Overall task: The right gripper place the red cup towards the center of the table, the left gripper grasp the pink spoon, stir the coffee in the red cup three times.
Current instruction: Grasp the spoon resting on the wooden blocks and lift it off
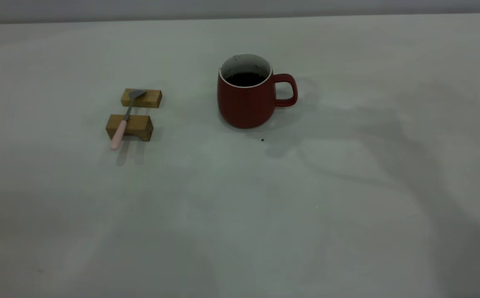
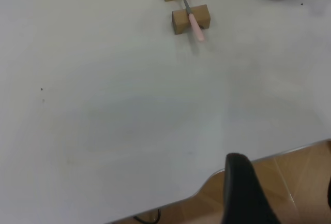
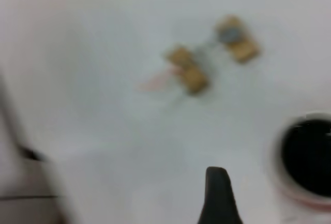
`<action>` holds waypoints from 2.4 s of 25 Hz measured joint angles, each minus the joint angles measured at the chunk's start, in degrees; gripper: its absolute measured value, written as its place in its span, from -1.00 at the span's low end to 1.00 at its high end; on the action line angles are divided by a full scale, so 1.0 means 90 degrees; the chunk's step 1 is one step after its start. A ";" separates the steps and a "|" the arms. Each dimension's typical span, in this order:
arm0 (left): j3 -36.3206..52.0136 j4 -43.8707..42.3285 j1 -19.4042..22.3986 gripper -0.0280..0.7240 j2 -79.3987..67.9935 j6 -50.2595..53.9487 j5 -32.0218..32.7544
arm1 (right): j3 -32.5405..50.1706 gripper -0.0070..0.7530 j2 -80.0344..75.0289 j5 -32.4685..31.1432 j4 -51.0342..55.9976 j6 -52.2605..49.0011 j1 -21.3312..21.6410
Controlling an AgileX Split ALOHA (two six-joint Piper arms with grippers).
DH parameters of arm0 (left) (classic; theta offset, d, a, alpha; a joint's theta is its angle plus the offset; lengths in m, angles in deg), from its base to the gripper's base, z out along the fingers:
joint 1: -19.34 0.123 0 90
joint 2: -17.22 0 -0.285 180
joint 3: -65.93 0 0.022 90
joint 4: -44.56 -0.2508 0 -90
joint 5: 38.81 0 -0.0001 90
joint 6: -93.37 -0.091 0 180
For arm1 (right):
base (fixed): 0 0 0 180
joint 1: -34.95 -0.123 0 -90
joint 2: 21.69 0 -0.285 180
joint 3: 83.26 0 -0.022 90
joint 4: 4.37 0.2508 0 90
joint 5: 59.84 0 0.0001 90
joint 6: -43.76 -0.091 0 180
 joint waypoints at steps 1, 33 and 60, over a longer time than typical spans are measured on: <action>0.0000 0.0000 0.0000 0.31 0.0000 0.0000 0.0000 | 0.0000 0.57 0.0313 -0.0307 -0.0260 -0.0574 0.0000; 0.0000 0.0000 0.0000 0.31 0.0000 0.0000 0.0000 | 0.6372 0.57 1.0347 -0.1594 -0.5301 -0.6331 0.2042; 0.0000 0.0000 0.0000 0.31 0.0000 0.0000 0.0000 | 0.6415 0.56 1.2692 -0.1701 -0.5291 -0.6387 0.1578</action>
